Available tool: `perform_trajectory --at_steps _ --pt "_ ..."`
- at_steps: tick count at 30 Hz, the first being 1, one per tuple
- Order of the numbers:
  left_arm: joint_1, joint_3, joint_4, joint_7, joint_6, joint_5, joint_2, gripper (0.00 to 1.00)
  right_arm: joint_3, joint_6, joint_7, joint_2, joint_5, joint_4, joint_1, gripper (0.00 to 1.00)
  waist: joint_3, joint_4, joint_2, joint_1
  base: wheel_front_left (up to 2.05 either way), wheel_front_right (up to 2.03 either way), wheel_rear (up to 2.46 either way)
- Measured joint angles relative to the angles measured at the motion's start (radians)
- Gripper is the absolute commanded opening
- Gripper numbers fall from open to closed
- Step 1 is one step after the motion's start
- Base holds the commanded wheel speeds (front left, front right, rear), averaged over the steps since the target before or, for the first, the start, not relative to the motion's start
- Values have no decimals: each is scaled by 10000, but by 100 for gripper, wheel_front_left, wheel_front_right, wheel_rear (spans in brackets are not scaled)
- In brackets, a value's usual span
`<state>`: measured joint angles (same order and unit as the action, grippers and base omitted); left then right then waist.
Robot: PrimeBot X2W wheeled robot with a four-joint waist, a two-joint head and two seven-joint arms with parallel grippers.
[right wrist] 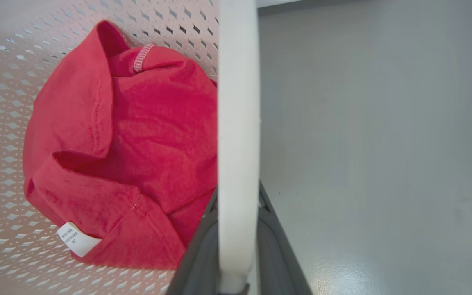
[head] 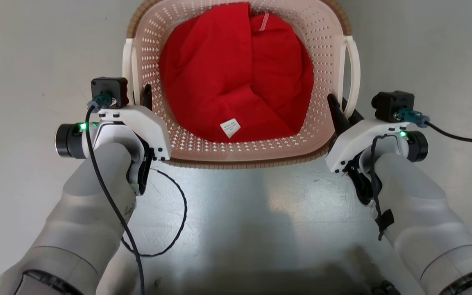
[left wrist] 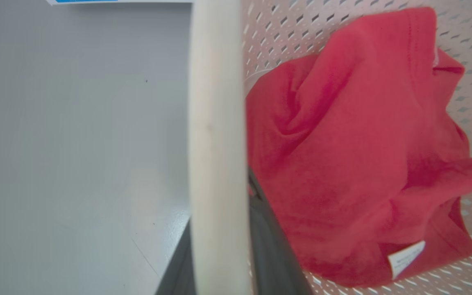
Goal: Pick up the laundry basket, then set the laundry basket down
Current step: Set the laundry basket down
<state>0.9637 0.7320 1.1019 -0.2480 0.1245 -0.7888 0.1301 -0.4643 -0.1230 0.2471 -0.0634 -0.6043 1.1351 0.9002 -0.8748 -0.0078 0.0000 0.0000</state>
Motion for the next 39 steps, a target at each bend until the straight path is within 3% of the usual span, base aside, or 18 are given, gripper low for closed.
perform_trajectory --at_steps 39 --pt "590 -844 272 -29 12 830 -96 0 616 -104 265 29 205 -211 471 0 -992 12 1 0 0 0 0"
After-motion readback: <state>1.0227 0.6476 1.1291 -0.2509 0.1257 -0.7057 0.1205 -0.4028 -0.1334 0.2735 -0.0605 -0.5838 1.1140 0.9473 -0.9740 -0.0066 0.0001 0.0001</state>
